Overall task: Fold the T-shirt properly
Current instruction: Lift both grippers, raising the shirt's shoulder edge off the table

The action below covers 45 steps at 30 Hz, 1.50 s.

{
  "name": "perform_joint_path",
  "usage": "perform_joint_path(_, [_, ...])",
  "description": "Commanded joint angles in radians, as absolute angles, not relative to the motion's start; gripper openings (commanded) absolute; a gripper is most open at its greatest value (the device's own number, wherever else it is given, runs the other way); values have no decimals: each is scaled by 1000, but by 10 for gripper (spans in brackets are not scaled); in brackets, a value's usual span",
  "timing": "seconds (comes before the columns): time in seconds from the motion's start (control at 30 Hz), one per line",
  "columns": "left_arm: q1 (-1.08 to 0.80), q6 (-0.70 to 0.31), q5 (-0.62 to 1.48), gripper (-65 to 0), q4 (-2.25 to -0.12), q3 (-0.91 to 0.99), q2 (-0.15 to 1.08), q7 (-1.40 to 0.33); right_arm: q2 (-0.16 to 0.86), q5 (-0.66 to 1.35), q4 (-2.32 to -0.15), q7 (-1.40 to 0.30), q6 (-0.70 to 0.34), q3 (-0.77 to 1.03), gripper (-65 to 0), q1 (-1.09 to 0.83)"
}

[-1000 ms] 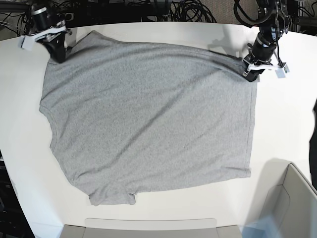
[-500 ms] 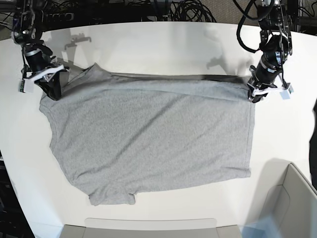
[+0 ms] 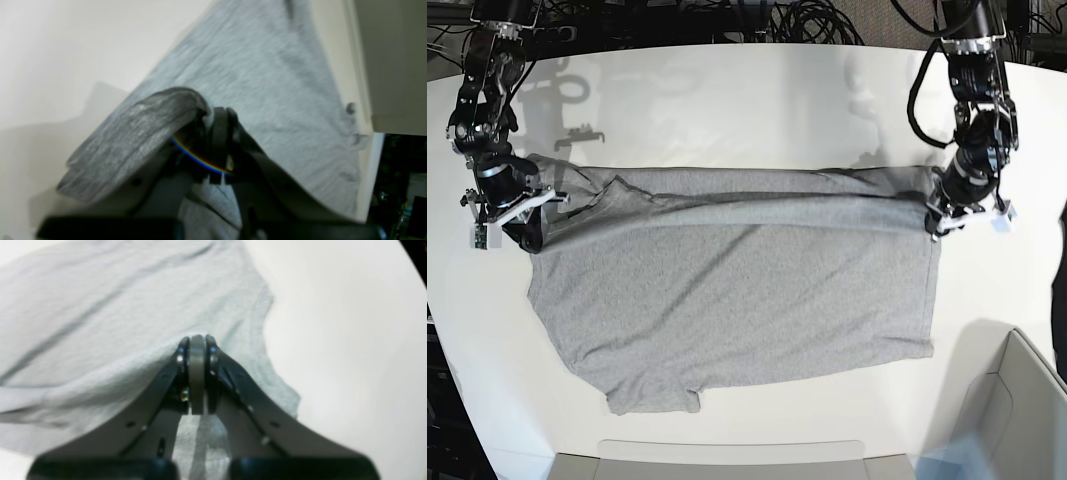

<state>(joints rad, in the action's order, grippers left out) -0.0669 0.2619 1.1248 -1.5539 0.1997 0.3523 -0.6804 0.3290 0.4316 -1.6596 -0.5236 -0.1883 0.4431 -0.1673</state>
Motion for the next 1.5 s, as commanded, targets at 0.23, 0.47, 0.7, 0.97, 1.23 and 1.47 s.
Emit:
perform_joint_path(0.23, [51, 263, 1136, -650, -1431, 200, 394, -685, 346, 341, -1537, -490, -216, 438, -650, -19])
perform_joint_path(0.47, [117, 260, 1106, -650, -1331, 199, 392, -685, 346, 277, -1372, -489, -278, 417, -650, 104])
perform_joint_path(0.7, [139, 216, 1040, -650, -1319, 140, 394, -685, 344, 232, -1299, -490, -285, 415, -650, 171])
perform_joint_path(0.97, [128, 213, 1043, -437, -1340, 137, 390, -685, 349, 211, -1311, -492, -288, 415, -382, 162])
perform_joint_path(1.23, [-1, 222, 1044, -443, -1538, 147, 394, -687, 309, 219, -1474, -522, -380, 524, -345, 70])
perform_joint_path(1.47, [-120, 216, 1041, -441, -1566, 189, 394, -753, 269, 211, -1477, -633, -512, 714, -346, 18])
